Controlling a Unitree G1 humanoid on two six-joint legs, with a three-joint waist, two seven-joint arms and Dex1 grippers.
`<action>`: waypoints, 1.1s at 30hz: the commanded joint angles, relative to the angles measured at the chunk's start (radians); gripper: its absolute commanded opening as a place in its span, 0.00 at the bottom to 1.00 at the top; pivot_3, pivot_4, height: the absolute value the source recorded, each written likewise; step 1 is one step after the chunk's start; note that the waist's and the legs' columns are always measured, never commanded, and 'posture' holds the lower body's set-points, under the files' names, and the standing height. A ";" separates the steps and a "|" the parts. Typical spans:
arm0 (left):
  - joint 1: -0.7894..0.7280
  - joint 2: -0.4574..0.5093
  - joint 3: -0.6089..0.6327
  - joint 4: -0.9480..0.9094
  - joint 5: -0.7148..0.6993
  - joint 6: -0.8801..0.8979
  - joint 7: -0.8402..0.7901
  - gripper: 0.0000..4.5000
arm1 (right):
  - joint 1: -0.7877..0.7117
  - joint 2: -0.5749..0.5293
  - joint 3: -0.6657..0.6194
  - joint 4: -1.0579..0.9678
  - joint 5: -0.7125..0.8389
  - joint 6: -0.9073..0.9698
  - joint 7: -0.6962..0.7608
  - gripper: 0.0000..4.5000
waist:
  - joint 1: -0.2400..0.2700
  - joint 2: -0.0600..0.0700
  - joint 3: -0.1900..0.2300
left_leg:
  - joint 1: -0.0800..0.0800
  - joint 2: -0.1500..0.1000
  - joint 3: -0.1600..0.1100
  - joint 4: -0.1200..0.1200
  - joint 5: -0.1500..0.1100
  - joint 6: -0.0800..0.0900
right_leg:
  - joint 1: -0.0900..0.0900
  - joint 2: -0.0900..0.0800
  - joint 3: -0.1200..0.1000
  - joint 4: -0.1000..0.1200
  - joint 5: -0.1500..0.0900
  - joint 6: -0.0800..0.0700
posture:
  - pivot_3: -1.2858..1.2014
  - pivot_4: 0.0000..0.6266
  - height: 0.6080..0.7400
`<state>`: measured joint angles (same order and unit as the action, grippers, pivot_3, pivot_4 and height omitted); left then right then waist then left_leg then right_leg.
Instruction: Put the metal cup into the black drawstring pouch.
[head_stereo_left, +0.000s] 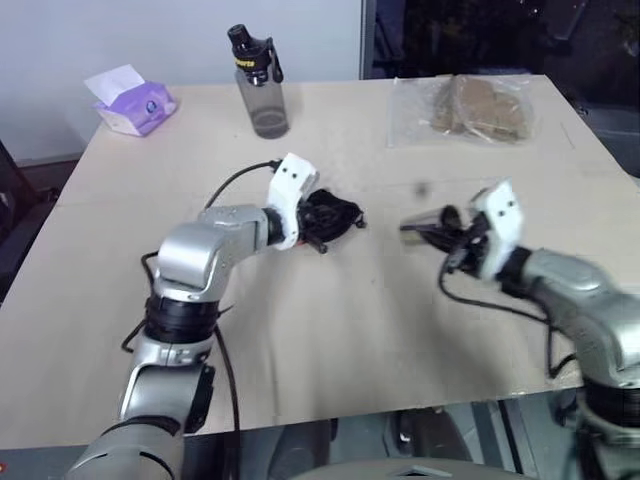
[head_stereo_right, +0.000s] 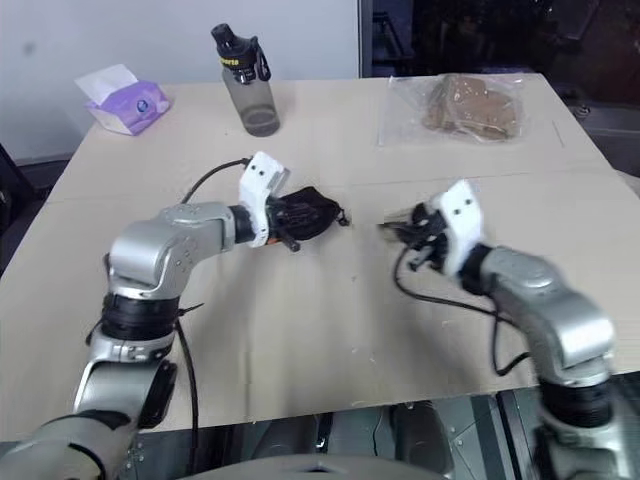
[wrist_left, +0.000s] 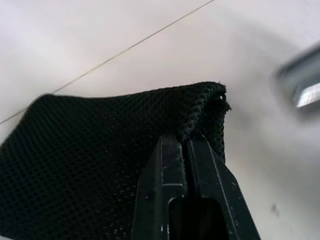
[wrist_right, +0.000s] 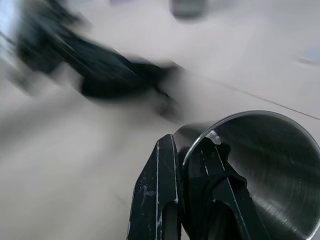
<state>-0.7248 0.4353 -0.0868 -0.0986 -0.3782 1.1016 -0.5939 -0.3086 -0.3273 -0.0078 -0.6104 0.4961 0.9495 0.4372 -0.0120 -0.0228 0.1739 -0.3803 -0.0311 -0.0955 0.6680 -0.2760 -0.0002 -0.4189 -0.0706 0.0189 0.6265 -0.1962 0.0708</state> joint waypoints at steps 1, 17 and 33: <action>-0.066 -0.046 -0.024 0.053 0.011 0.003 0.027 0.00 | 0.012 0.120 0.036 0.010 -0.019 -0.147 -0.063 0.00 | -0.001 0.000 0.000 | 0.000 0.000 0.000 0.000 0.000 0.000 | 0.000 0.000 0.000 0.000 0.000 0.000 | 0.52 0.24 1.00; -0.159 -0.113 -0.016 0.095 -0.029 0.080 0.012 0.00 | 0.031 0.311 0.179 0.375 -0.160 -0.493 -0.064 0.00 | -0.007 0.000 0.000 | 0.000 0.000 0.001 -0.001 0.000 -0.001 | -0.003 0.001 0.002 0.001 0.000 0.000 | 0.52 0.24 1.00; -0.122 -0.062 0.102 0.143 -0.030 0.158 0.066 0.00 | 0.080 0.316 0.139 0.427 -0.192 -0.676 -0.060 0.00 | -0.026 0.001 0.000 | 0.001 -0.001 -0.002 -0.001 0.002 -0.003 | -0.003 0.001 0.003 0.005 0.000 0.000 | 0.52 0.24 1.00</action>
<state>-0.8316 0.3664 -0.0350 0.0322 -0.3969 1.2332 -0.5506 -0.2477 0.0069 0.1557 -0.0737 0.2691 0.2513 0.3653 -0.0384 -0.0219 0.1734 -0.3791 -0.0320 -0.0972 0.6668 -0.2745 -0.0030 -0.4225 -0.0699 0.0223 0.6315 -0.1961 0.0707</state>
